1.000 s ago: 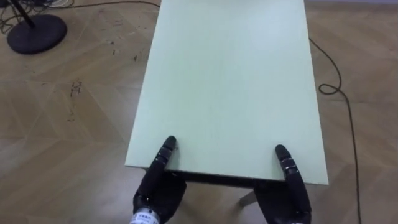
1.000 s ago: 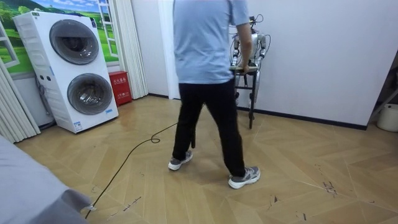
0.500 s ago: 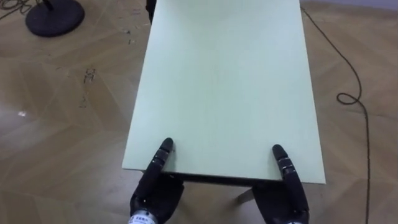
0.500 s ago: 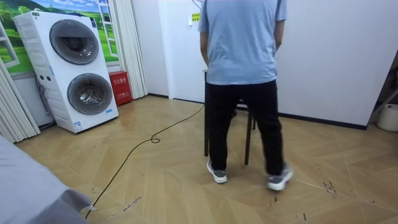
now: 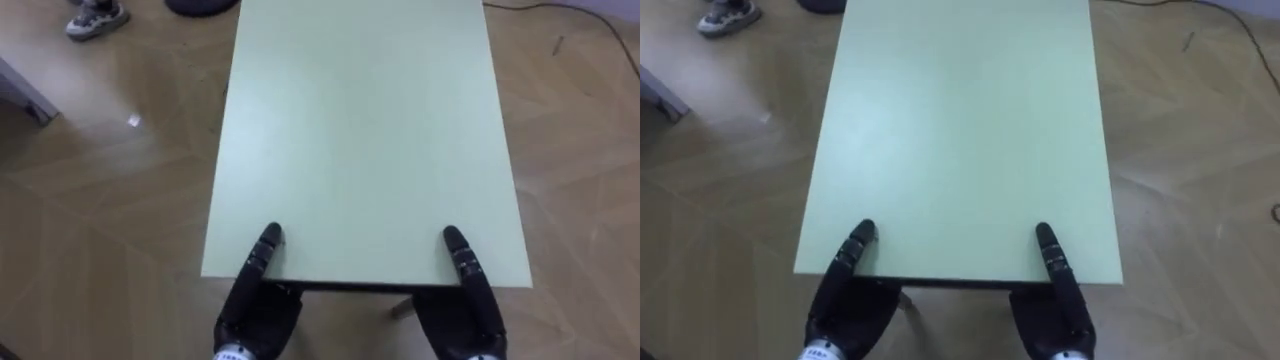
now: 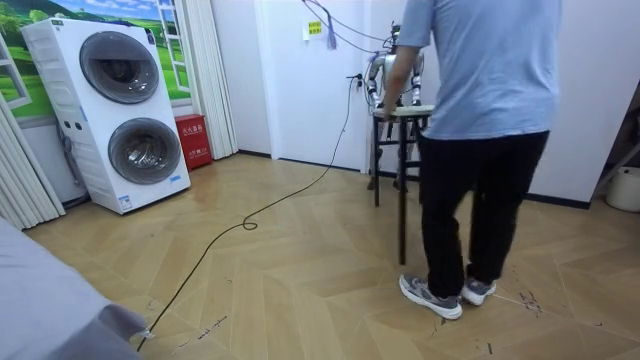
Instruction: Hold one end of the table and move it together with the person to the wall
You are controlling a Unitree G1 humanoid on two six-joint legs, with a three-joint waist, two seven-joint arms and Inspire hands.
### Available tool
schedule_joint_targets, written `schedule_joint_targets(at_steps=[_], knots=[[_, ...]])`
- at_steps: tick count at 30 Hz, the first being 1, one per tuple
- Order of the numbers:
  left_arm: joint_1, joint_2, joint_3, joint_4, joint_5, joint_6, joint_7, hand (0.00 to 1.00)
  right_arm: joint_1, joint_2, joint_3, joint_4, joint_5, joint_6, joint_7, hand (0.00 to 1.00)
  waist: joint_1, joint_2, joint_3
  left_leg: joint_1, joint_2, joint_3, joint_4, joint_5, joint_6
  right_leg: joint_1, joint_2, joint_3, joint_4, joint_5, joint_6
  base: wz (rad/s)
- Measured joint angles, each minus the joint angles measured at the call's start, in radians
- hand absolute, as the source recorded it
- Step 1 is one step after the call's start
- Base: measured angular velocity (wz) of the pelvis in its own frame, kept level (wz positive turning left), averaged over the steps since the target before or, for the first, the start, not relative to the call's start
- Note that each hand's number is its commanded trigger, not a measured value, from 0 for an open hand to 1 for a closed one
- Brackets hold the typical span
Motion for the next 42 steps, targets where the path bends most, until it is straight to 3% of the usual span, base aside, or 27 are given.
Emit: schedule_joint_targets(at_steps=[3,4,5,6,7,8,11,12,14,16,18,19,20,25,33,38,40,42], knots=[[-0.001,-0.007,0.004,-0.002,-0.003,-0.008,0.001,1.00,-0.012,0.004,-0.003,-0.002,-0.019,-0.001,-0.002,1.00,0.032,0.001,-0.0001,-0.021,-0.016,-0.002,-0.004,0.010,0.000,0.004,-0.004,0.021,-0.008,-0.012,-0.007,0.18],[-0.001,-0.012,0.005,-0.002,-0.004,-0.009,0.001,1.00,-0.020,0.005,-0.003,-0.002,-0.018,-0.001,-0.010,1.00,0.048,0.002,0.0001,-0.014,-0.019,-0.005,-0.022,0.023,0.001,-0.029,-0.022,0.013,0.064,-0.010,-0.006,0.20],[-0.001,-0.021,0.003,-0.001,-0.008,-0.019,0.008,1.00,-0.024,0.005,0.002,-0.001,-0.019,-0.001,-0.022,1.00,0.048,0.005,0.0054,-0.001,-0.006,-0.039,-0.023,0.028,0.000,-0.093,-0.034,0.051,0.178,-0.016,-0.009,0.25],[0.001,-0.017,0.002,-0.001,-0.012,-0.028,0.009,1.00,-0.026,0.011,0.005,-0.002,-0.023,-0.001,-0.029,1.00,0.049,0.005,0.0060,-0.003,-0.003,-0.060,-0.017,0.028,-0.001,-0.113,-0.021,0.091,0.156,-0.029,-0.008,0.41],[0.001,-0.009,0.002,-0.006,-0.031,-0.049,0.008,1.00,-0.039,0.023,0.014,-0.003,-0.036,-0.002,-0.037,1.00,0.049,-0.006,0.0043,-0.029,-0.014,-0.092,0.008,0.026,-0.005,-0.147,-0.004,0.121,0.011,-0.026,-0.012,0.64],[-0.002,-0.010,0.001,-0.005,-0.040,-0.057,0.011,1.00,-0.050,0.031,0.014,-0.004,-0.048,-0.006,-0.042,1.00,0.038,-0.011,0.0038,-0.052,-0.035,-0.089,0.031,0.015,-0.010,-0.172,-0.031,0.111,-0.012,0.015,-0.022,0.64],[0.014,-0.044,0.000,-0.006,-0.017,-0.060,0.006,1.00,-0.054,0.017,0.006,-0.004,-0.062,-0.005,-0.044,1.00,0.062,-0.006,0.0010,-0.050,-0.021,-0.003,0.058,-0.009,0.000,-0.164,-0.043,0.061,-0.006,0.009,-0.027,0.39],[0.014,-0.045,0.001,-0.006,-0.016,-0.060,0.006,1.00,-0.055,0.018,0.003,-0.004,-0.066,-0.004,-0.044,1.00,0.063,-0.006,0.0010,-0.050,-0.018,0.006,0.059,-0.016,0.004,-0.159,-0.043,0.052,-0.007,0.009,-0.027,0.46],[0.021,-0.045,-0.003,-0.006,-0.018,-0.060,0.008,1.00,-0.049,0.018,-0.003,-0.004,-0.070,-0.002,-0.046,1.00,0.054,-0.008,0.0009,-0.048,-0.024,-0.002,0.063,-0.017,0.010,-0.117,-0.047,0.021,-0.008,0.007,-0.011,0.58],[0.030,-0.045,-0.010,-0.006,-0.018,-0.062,0.008,1.00,-0.037,0.019,-0.009,-0.004,-0.081,-0.003,-0.049,1.00,0.028,-0.008,0.0009,-0.042,-0.050,-0.042,0.060,-0.017,0.024,-0.085,-0.061,0.025,-0.008,-0.005,0.013,0.83],[0.034,-0.040,-0.015,-0.006,-0.015,-0.064,0.008,1.00,-0.026,0.027,-0.019,-0.004,-0.098,-0.003,-0.049,1.00,0.000,-0.014,-0.0016,-0.044,-0.080,-0.100,0.060,-0.011,0.037,-0.057,-0.071,0.063,-0.010,-0.020,0.037,1.07],[0.032,-0.037,-0.018,-0.006,-0.014,-0.070,0.008,1.00,-0.022,0.032,-0.021,-0.004,-0.103,-0.003,-0.049,1.00,-0.024,-0.019,-0.0048,-0.051,-0.105,-0.131,0.062,-0.006,0.046,-0.049,-0.073,0.115,-0.010,-0.028,0.052,0.95],[0.030,-0.036,-0.020,-0.006,-0.013,-0.076,0.008,1.00,-0.022,0.033,-0.021,-0.004,-0.103,-0.003,-0.049,1.00,-0.026,-0.022,-0.0048,-0.053,-0.118,-0.146,0.062,-0.003,0.050,-0.045,-0.071,0.150,-0.010,-0.029,0.053,0.76],[0.029,-0.021,-0.021,-0.006,-0.013,-0.077,0.008,1.00,-0.014,0.041,-0.015,-0.003,-0.100,-0.003,-0.050,1.00,-0.006,-0.035,-0.0036,-0.053,-0.135,-0.202,0.063,0.000,0.052,-0.009,-0.056,0.183,-0.044,-0.029,0.055,0.37],[0.031,-0.010,-0.020,-0.009,-0.016,-0.076,0.012,1.00,-0.014,0.038,-0.006,-0.001,-0.094,-0.002,-0.053,1.00,0.069,-0.048,-0.0025,-0.056,-0.133,-0.251,0.060,0.011,0.035,0.063,-0.020,0.177,-0.161,-0.017,0.065,0.19],[0.031,0.020,-0.020,-0.032,-0.025,-0.076,0.022,1.00,-0.022,0.039,0.009,-0.001,-0.086,-0.005,-0.055,1.00,0.068,-0.050,-0.0030,-0.099,-0.132,-0.293,0.059,0.040,0.020,0.095,0.001,0.087,-0.192,-0.014,0.061,0.67],[0.027,0.023,-0.020,-0.033,-0.025,-0.075,0.024,1.00,-0.022,0.033,0.014,-0.001,-0.069,-0.006,-0.054,1.00,0.061,-0.050,-0.0033,-0.107,-0.130,-0.282,0.058,0.052,0.024,0.117,0.008,0.070,-0.202,-0.016,0.059,0.96],[0.024,0.028,-0.020,-0.033,-0.025,-0.072,0.026,1.00,-0.022,0.029,0.018,-0.001,-0.060,-0.006,-0.054,1.00,0.043,-0.049,-0.0032,-0.113,-0.111,-0.196,0.056,0.063,0.038,0.127,0.016,0.072,-0.201,-0.020,0.046,0.98]])
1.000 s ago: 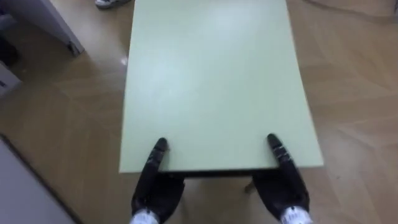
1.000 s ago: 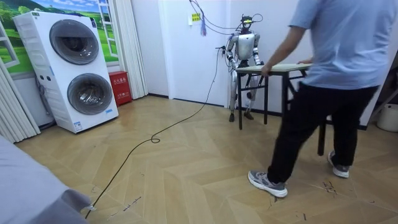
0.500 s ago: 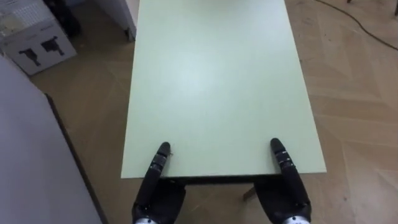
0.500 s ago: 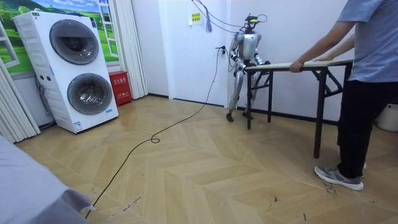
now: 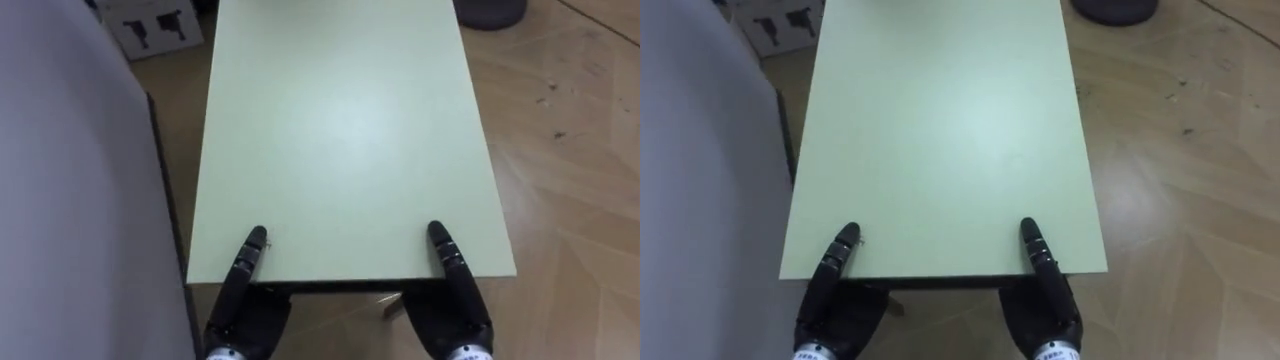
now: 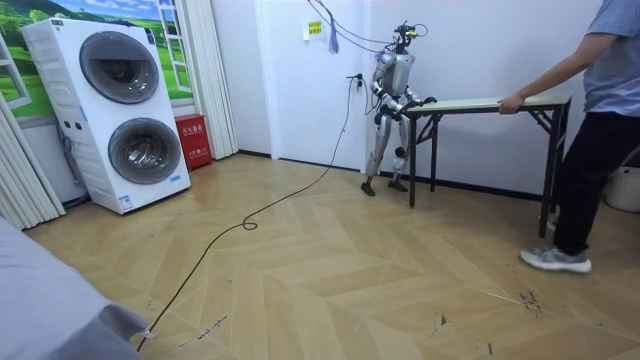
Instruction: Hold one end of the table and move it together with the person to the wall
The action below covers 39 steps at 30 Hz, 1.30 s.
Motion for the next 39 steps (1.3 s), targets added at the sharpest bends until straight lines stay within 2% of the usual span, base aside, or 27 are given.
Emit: schedule_joint_targets(at_steps=[1,2,5,8,12,13,16,18,19,20,22,23,24,25,26,27,31,32,36,39], knots=[[-0.004,0.001,0.000,0.000,0.000,0.000,0.000,1.00,-0.001,0.000,0.000,0.000,0.001,0.000,0.000,1.00,-0.006,0.000,-0.0001,-0.008,0.014,0.058,-0.002,0.007,0.011,0.000,0.004,0.001,0.008,-0.006,-0.013,0.87],[-0.008,0.002,0.000,0.000,0.000,0.000,0.001,1.00,-0.004,0.000,-0.001,0.000,0.001,0.000,0.000,1.00,-0.008,0.000,0.0000,-0.013,0.015,0.076,-0.007,0.014,0.015,-0.003,0.005,0.004,0.017,-0.018,-0.033,0.77],[-0.008,-0.001,0.001,0.000,0.000,-0.003,0.001,1.00,-0.015,-0.001,0.000,0.000,-0.005,0.000,-0.007,1.00,0.006,0.006,-0.0008,-0.023,0.005,0.046,-0.018,0.033,0.011,-0.003,0.014,0.012,0.014,-0.022,-0.041,0.40],[-0.005,-0.006,0.002,0.000,0.000,-0.004,0.003,1.00,-0.015,-0.002,-0.002,0.000,-0.010,0.000,-0.011,1.00,0.007,0.007,-0.0011,-0.028,-0.002,0.040,-0.045,0.064,0.013,-0.003,0.017,0.005,0.016,-0.022,-0.041,0.46],[0.008,-0.015,0.002,0.002,0.000,-0.005,0.003,1.00,-0.015,-0.008,-0.002,0.000,-0.015,0.004,-0.015,1.00,0.010,0.015,-0.0008,-0.036,0.001,0.062,-0.041,0.068,0.019,-0.003,0.015,-0.002,0.023,-0.022,-0.041,0.24],[0.008,-0.021,0.001,0.009,0.000,-0.005,0.003,1.00,-0.015,-0.010,-0.002,0.001,-0.017,0.004,-0.016,1.00,0.015,0.021,-0.0001,-0.043,0.010,0.081,-0.024,0.059,0.028,-0.005,0.014,-0.013,0.037,-0.023,-0.041,0.04],[0.010,-0.028,-0.002,0.021,-0.003,-0.004,0.003,1.00,-0.008,-0.012,-0.003,0.001,-0.017,0.006,-0.019,1.00,0.030,0.026,0.0001,-0.044,0.003,0.089,-0.001,0.033,0.040,-0.024,-0.014,-0.028,0.103,-0.037,-0.017,0.00],[0.012,-0.032,-0.005,0.025,-0.006,-0.003,0.004,1.00,-0.004,-0.011,-0.003,0.001,-0.016,0.007,-0.025,1.00,0.028,0.030,-0.0012,-0.044,-0.013,0.066,0.008,0.023,0.054,-0.057,-0.043,-0.023,0.194,-0.046,-0.004,0.13],[0.012,-0.032,-0.008,0.032,-0.006,-0.004,0.004,1.00,0.004,-0.017,-0.003,0.001,-0.016,0.007,-0.027,1.00,0.022,0.034,-0.0020,-0.042,-0.024,0.045,0.019,0.015,0.067,-0.092,-0.066,0.000,0.291,-0.048,-0.003,0.23],[0.012,-0.034,-0.011,0.042,-0.005,-0.004,0.004,1.00,0.014,-0.014,-0.003,0.002,-0.016,0.007,-0.028,1.00,0.019,0.035,-0.0013,-0.039,-0.040,0.021,0.030,-0.001,0.087,-0.151,-0.076,0.069,0.393,-0.065,-0.008,0.25],[0.012,-0.035,-0.018,0.048,-0.006,-0.004,0.005,1.00,0.025,-0.013,-0.003,0.002,-0.014,0.006,-0.030,1.00,0.007,0.037,-0.0008,-0.031,-0.062,0.003,0.040,-0.009,0.100,-0.242,-0.064,0.146,0.444,-0.088,-0.028,0.41],[0.012,-0.038,-0.021,0.057,-0.006,-0.004,0.010,1.00,0.031,-0.012,-0.003,0.009,-0.010,0.006,-0.032,1.00,-0.020,0.040,-0.0012,-0.021,-0.079,-0.011,0.048,-0.011,0.105,-0.283,-0.062,0.166,0.416,-0.088,-0.029,0.63],[0.012,-0.039,-0.022,0.061,-0.006,-0.004,0.012,1.00,0.032,-0.012,-0.003,0.013,-0.009,0.006,-0.034,1.00,-0.032,0.041,-0.0010,-0.016,-0.085,-0.014,0.053,-0.012,0.105,-0.292,-0.059,0.173,0.393,-0.083,-0.029,0.71],[0.011,-0.039,-0.023,0.074,-0.006,-0.003,0.014,1.00,0.033,-0.011,-0.003,0.018,-0.009,0.006,-0.036,1.00,-0.053,0.040,-0.0010,-0.001,-0.099,-0.016,0.054,-0.017,0.112,-0.310,-0.052,0.182,0.328,-0.053,-0.030,0.65],[0.009,-0.045,-0.023,0.087,-0.006,-0.002,0.020,1.00,0.035,-0.009,-0.002,0.020,-0.010,0.006,-0.043,1.00,-0.079,0.044,-0.0027,0.014,-0.108,-0.016,0.053,-0.023,0.115,-0.313,-0.041,0.197,0.296,0.010,-0.022,0.68],[0.008,-0.048,-0.023,0.092,-0.006,0.000,0.022,1.00,0.036,-0.008,-0.002,0.020,-0.010,0.006,-0.046,1.00,-0.091,0.045,-0.0055,0.020,-0.108,-0.012,0.050,-0.025,0.116,-0.310,-0.036,0.202,0.289,0.016,-0.022,0.45],[-0.005,-0.050,-0.013,0.114,0.018,0.013,0.023,1.00,0.036,-0.008,-0.002,0.021,-0.007,0.005,-0.064,1.00,-0.064,0.044,-0.0069,0.061,-0.093,0.004,-0.022,-0.015,0.117,-0.262,-0.014,0.205,0.180,0.054,-0.017,-0.10],[-0.005,-0.054,-0.013,0.120,0.028,0.014,0.023,1.00,0.036,-0.008,-0.002,0.025,-0.007,0.005,-0.065,1.00,-0.065,0.044,-0.0071,0.077,-0.093,0.004,-0.038,-0.009,0.126,-0.243,-0.012,0.206,0.158,0.065,-0.009,-0.04],[-0.003,-0.057,-0.013,0.128,0.063,0.016,0.022,1.00,0.033,-0.003,-0.006,0.042,-0.009,0.008,-0.065,1.00,-0.059,0.034,-0.0050,0.130,-0.093,0.009,-0.092,-0.008,0.128,-0.196,-0.006,0.207,0.114,0.082,-0.006,-0.07],[0.003,-0.057,-0.006,0.130,0.083,0.018,0.013,1.00,0.035,0.004,-0.016,0.043,-0.015,0.027,-0.060,1.00,-0.057,0.032,-0.0049,0.148,-0.092,0.010,-0.120,-0.007,0.131,-0.176,-0.002,0.211,0.092,0.089,-0.007,-0.05]])
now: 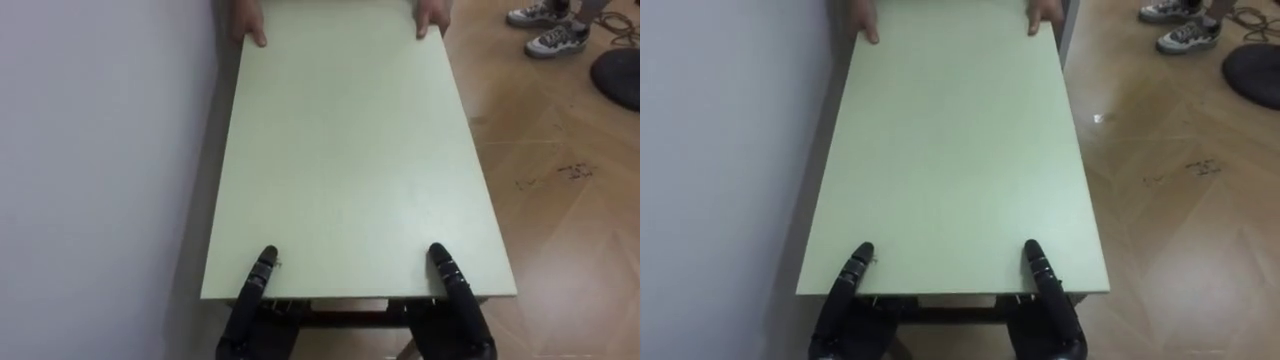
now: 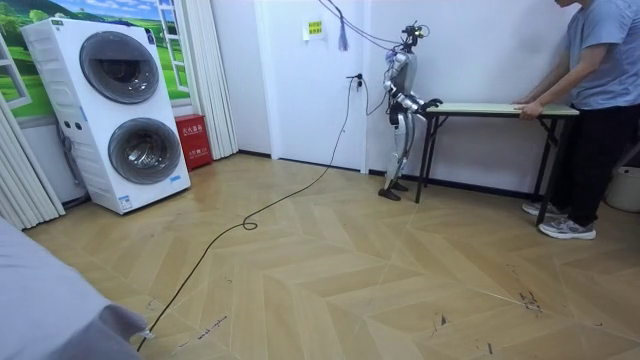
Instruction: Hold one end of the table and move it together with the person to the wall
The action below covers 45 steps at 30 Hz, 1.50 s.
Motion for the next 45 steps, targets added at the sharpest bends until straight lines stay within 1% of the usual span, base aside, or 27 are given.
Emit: schedule_joint_targets(at_steps=[2,4,5,8,9,10,11,12,13,15,16,18,20,21,23,25,27,29,32,37,39,40,42,44,45], knots=[[0.007,-0.002,0.009,0.027,0.031,0.003,-0.030,1.00,0.003,0.016,-0.007,0.019,-0.020,0.010,0.008,1.00,0.003,-0.005,0.0021,0.029,0.001,0.004,-0.018,0.000,0.000,0.019,0.003,0.013,-0.009,0.001,0.001,-0.09],[0.008,-0.002,0.015,0.044,0.045,0.007,-0.038,1.00,0.000,0.029,-0.017,0.045,-0.029,0.019,0.020,1.00,0.002,-0.010,0.0016,0.049,0.001,0.006,-0.031,-0.003,-0.005,0.029,0.004,0.021,-0.008,0.001,0.001,-0.03],[0.006,0.001,0.019,0.052,0.062,0.020,-0.043,1.00,-0.006,0.038,-0.023,0.063,-0.032,0.022,0.024,1.00,0.002,-0.014,0.0005,0.055,0.001,0.006,-0.034,-0.003,-0.005,0.034,0.005,0.021,-0.010,0.001,0.001,0.00],[-0.006,0.000,0.034,0.083,0.092,0.030,-0.067,1.00,-0.025,0.041,-0.033,0.087,-0.033,0.043,0.026,1.00,0.002,-0.021,-0.0046,0.055,0.001,0.006,-0.033,-0.003,-0.005,0.034,0.006,0.022,-0.011,0.001,0.001,-0.02],[-0.009,0.000,0.040,0.090,0.099,0.035,-0.073,0.85,-0.028,0.043,-0.035,0.091,-0.036,0.043,0.026,1.00,0.002,-0.021,-0.0058,0.055,0.001,0.006,-0.033,-0.003,-0.005,0.035,0.007,0.022,-0.013,0.001,0.001,0.00],[-0.015,-0.001,0.048,0.099,0.102,0.043,-0.079,0.58,-0.030,0.047,-0.033,0.095,-0.039,0.044,0.026,0.79,0.004,-0.021,-0.0086,0.055,0.001,0.006,-0.033,-0.003,-0.005,0.038,0.007,0.022,-0.020,0.002,0.001,0.00],[-0.019,-0.002,0.055,0.106,0.104,0.051,-0.085,0.13,-0.033,0.050,-0.033,0.099,-0.040,0.045,0.026,0.55,0.005,-0.020,-0.0094,0.055,0.002,0.006,-0.033,-0.003,-0.005,0.042,0.008,0.022,-0.025,0.002,0.002,0.00],[-0.020,-0.002,0.060,0.107,0.108,0.058,-0.088,0.00,-0.036,0.051,-0.034,0.101,-0.042,0.047,0.026,0.11,0.005,-0.020,-0.0093,0.055,0.002,0.006,-0.033,-0.003,-0.005,0.042,0.009,0.023,-0.025,0.002,0.002,0.00],[-0.021,-0.003,0.068,0.107,0.116,0.068,-0.088,0.00,-0.040,0.051,-0.037,0.104,-0.046,0.054,0.026,0.00,0.005,-0.019,-0.0094,0.055,0.003,0.006,-0.033,-0.003,-0.006,0.041,0.011,0.024,-0.025,0.003,0.001,0.00],[-0.028,0.000,0.073,0.120,0.143,0.074,-0.104,0.00,-0.046,0.051,-0.044,0.106,-0.053,0.059,0.028,0.00,0.006,-0.016,-0.0090,0.055,0.004,0.006,-0.034,-0.004,-0.007,0.038,0.013,0.029,-0.025,0.003,0.000,-0.05],[-0.032,0.007,0.073,0.131,0.180,0.076,-0.120,0.00,-0.048,0.047,-0.046,0.109,-0.059,0.062,0.040,0.00,0.006,-0.013,-0.0097,0.055,0.004,0.006,-0.034,-0.004,-0.007,0.037,0.013,0.031,-0.025,0.003,0.000,-0.04],[-0.038,0.025,0.069,0.138,0.264,0.077,-0.128,0.00,-0.047,0.035,-0.044,0.122,-0.090,0.066,0.083,0.00,0.003,-0.008,-0.0094,0.055,0.004,0.007,-0.035,-0.004,-0.007,0.036,0.014,0.036,-0.025,0.003,0.000,-0.05],[-0.059,0.042,0.065,0.139,0.377,0.097,-0.131,0.00,-0.053,0.021,-0.041,0.125,-0.148,0.078,0.146,0.00,0.001,-0.006,-0.0107,0.054,0.005,0.008,-0.036,-0.005,-0.008,0.033,0.016,0.045,-0.025,0.003,0.000,-0.07],[-0.061,0.044,0.065,0.139,0.400,0.101,-0.133,0.00,-0.055,0.021,-0.039,0.125,-0.158,0.079,0.150,0.00,-0.001,-0.006,-0.0107,0.054,0.005,0.008,-0.036,-0.005,-0.009,0.033,0.017,0.045,-0.025,0.003,0.000,-0.03],[-0.082,0.046,0.062,0.139,0.484,0.105,-0.153,0.00,-0.055,0.012,-0.036,0.125,-0.193,0.082,0.165,0.00,0.000,-0.009,-0.0112,0.055,0.006,0.008,-0.036,-0.006,-0.010,0.033,0.018,0.045,-0.025,0.003,0.000,0.00],[-0.092,0.046,0.063,0.139,0.512,0.105,-0.163,0.00,-0.055,0.006,-0.034,0.125,-0.208,0.088,0.174,0.00,0.002,-0.013,-0.0135,0.055,0.009,0.017,-0.038,-0.007,-0.010,0.035,0.020,0.048,-0.025,0.003,0.000,-0.11],[-0.094,0.051,0.064,0.141,0.519,0.106,-0.170,0.00,-0.055,0.004,-0.028,0.125,-0.222,0.090,0.183,0.00,0.004,-0.016,-0.0147,0.057,0.012,0.025,-0.038,-0.007,-0.009,0.037,0.023,0.048,-0.027,0.003,0.000,-0.13],[-0.097,0.055,0.063,0.142,0.521,0.110,-0.171,0.00,-0.053,-0.006,-0.023,0.125,-0.228,0.107,0.199,0.00,0.000,-0.018,-0.0140,0.063,0.015,0.025,-0.038,-0.010,-0.010,0.051,0.026,0.048,-0.042,0.003,0.000,0.00],[-0.097,0.059,0.063,0.143,0.522,0.111,-0.171,0.00,-0.053,-0.015,-0.022,0.125,-0.237,0.121,0.210,0.00,0.003,-0.021,-0.0144,0.068,0.019,0.028,-0.038,-0.016,-0.013,0.055,0.030,0.050,-0.043,0.003,0.000,-0.05],[-0.097,0.063,0.062,0.144,0.521,0.115,-0.173,0.00,-0.053,-0.015,-0.021,0.125,-0.251,0.131,0.223,0.00,0.004,-0.021,-0.0141,0.072,0.026,0.031,-0.038,-0.019,-0.017,0.058,0.035,0.047,-0.044,0.003,0.000,-0.01],[-0.096,0.066,0.061,0.147,0.521,0.116,-0.174,0.00,-0.057,-0.014,-0.022,0.126,-0.272,0.133,0.252,0.00,0.004,-0.020,-0.0141,0.075,0.028,0.032,-0.038,-0.020,-0.018,0.068,0.036,0.043,-0.055,0.003,0.000,0.02],[-0.096,0.062,0.061,0.147,0.520,0.116,-0.175,0.00,-0.057,-0.011,-0.024,0.128,-0.281,0.140,0.256,0.00,0.002,-0.020,-0.0140,0.074,0.028,0.032,-0.037,-0.021,-0.019,0.070,0.037,0.043,-0.061,0.003,0.000,0.00],[-0.096,0.062,0.062,0.149,0.522,0.116,-0.177,0.00,-0.063,-0.014,-0.025,0.136,-0.317,0.148,0.273,0.00,0.001,-0.017,-0.0123,0.074,0.029,0.032,-0.037,-0.021,-0.019,0.070,0.037,0.043,-0.061,0.003,0.000,0.00],[-0.106,0.064,0.061,0.169,0.533,0.116,-0.194,0.00,-0.073,-0.018,-0.025,0.152,-0.388,0.153,0.299,0.00,0.002,-0.015,-0.0113,0.072,0.030,0.032,-0.035,-0.022,-0.020,0.069,0.038,0.041,-0.061,0.003,0.000,0.00],[-0.114,0.068,0.061,0.184,0.545,0.116,-0.203,0.00,-0.081,-0.027,-0.024,0.165,-0.440,0.154,0.315,0.00,0.003,-0.016,-0.0108,0.072,0.031,0.032,-0.035,-0.023,-0.021,0.069,0.039,0.039,-0.060,0.003,0.000,0.00]])
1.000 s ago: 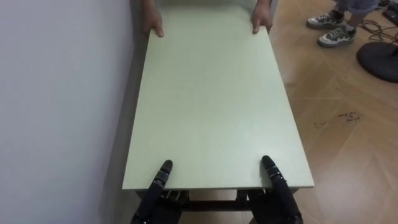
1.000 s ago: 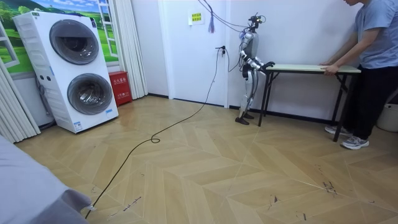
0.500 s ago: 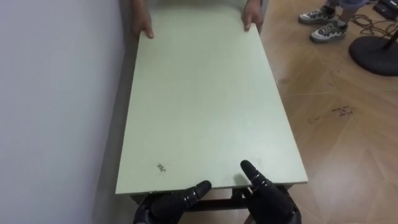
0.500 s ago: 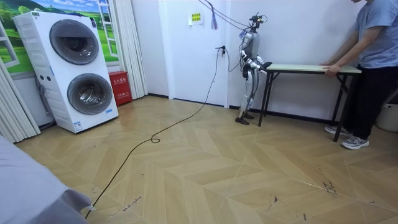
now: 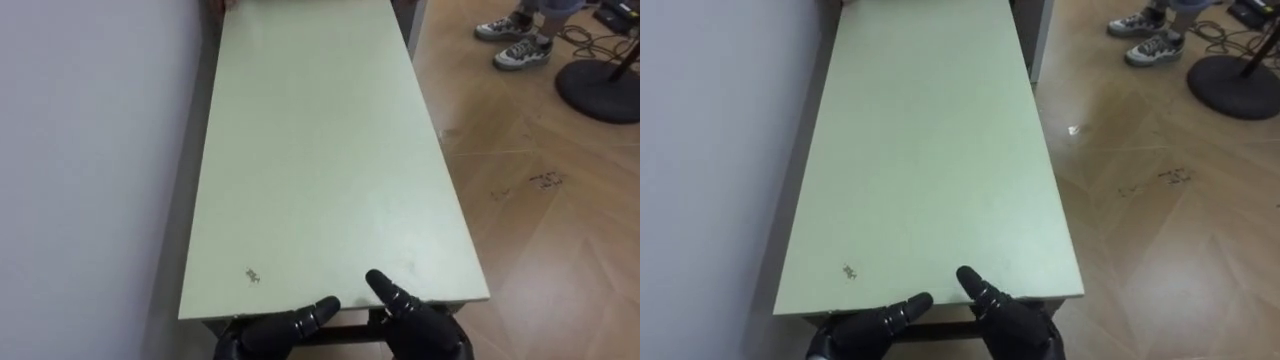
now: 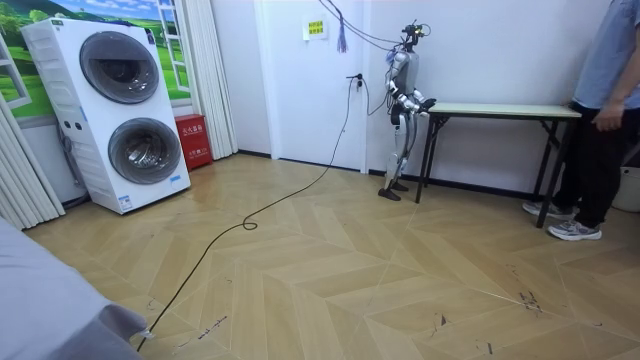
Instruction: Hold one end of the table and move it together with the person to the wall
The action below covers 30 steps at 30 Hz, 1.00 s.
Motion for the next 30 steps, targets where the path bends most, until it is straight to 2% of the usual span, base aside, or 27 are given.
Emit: schedule_joint_targets(at_steps=[3,6,8,12,13,21,24,30], knots=[[-0.011,0.009,0.003,0.014,0.046,-0.002,-0.028,0.00,-0.009,-0.012,-0.001,0.003,-0.096,0.010,0.022,0.00,0.001,-0.001,0.0007,-0.001,0.000,-0.001,0.000,-0.001,-0.001,-0.002,0.000,-0.006,0.000,0.000,-0.001,0.00],[-0.020,0.033,0.000,0.057,0.132,-0.004,-0.051,0.00,-0.012,-0.035,0.004,0.003,-0.210,0.014,0.072,0.00,0.002,-0.008,0.0016,0.000,0.001,-0.001,-0.002,-0.001,-0.002,-0.002,0.000,-0.011,0.000,-0.003,-0.004,0.00],[-0.019,0.052,-0.001,0.082,0.176,0.003,-0.054,0.00,-0.022,-0.045,0.009,0.012,-0.255,0.019,0.103,0.00,0.003,-0.020,0.0030,-0.001,0.004,0.000,-0.002,-0.002,-0.004,-0.002,0.000,-0.020,0.000,-0.003,-0.006,0.00],[-0.030,0.053,-0.001,0.142,0.221,0.008,-0.067,0.00,-0.063,-0.051,0.022,0.082,-0.309,0.021,0.140,0.00,0.005,-0.030,-0.0003,0.001,0.007,-0.003,0.001,-0.008,-0.006,0.001,0.004,-0.028,-0.001,-0.001,-0.008,0.00],[-0.031,0.054,0.001,0.157,0.231,0.008,-0.071,0.00,-0.074,-0.051,0.021,0.116,-0.332,0.021,0.151,0.00,0.005,-0.034,-0.0032,0.005,0.008,-0.003,0.001,-0.010,-0.006,0.004,0.004,-0.032,-0.002,-0.001,-0.008,0.00],[-0.044,0.059,0.004,0.185,0.273,0.009,-0.100,0.00,-0.104,-0.053,0.018,0.239,-0.477,0.021,0.160,0.00,0.007,-0.043,-0.0041,0.019,0.009,-0.006,-0.003,-0.017,-0.006,0.031,0.006,-0.052,-0.029,-0.001,-0.009,0.00],[-0.049,0.059,0.004,0.208,0.272,0.009,-0.101,0.00,-0.107,-0.053,0.010,0.268,-0.502,0.021,0.162,0.00,0.004,-0.043,-0.0040,0.019,0.010,-0.005,-0.005,-0.017,-0.007,0.036,0.005,-0.077,-0.038,0.001,-0.012,0.00],[-0.070,0.059,0.004,0.356,0.299,0.004,-0.088,0.00,-0.102,-0.055,-0.006,0.306,-0.545,0.019,0.153,0.00,0.001,-0.041,-0.0028,0.019,0.015,-0.009,-0.005,-0.020,-0.011,0.035,0.008,-0.084,-0.038,0.001,-0.012,0.00]])
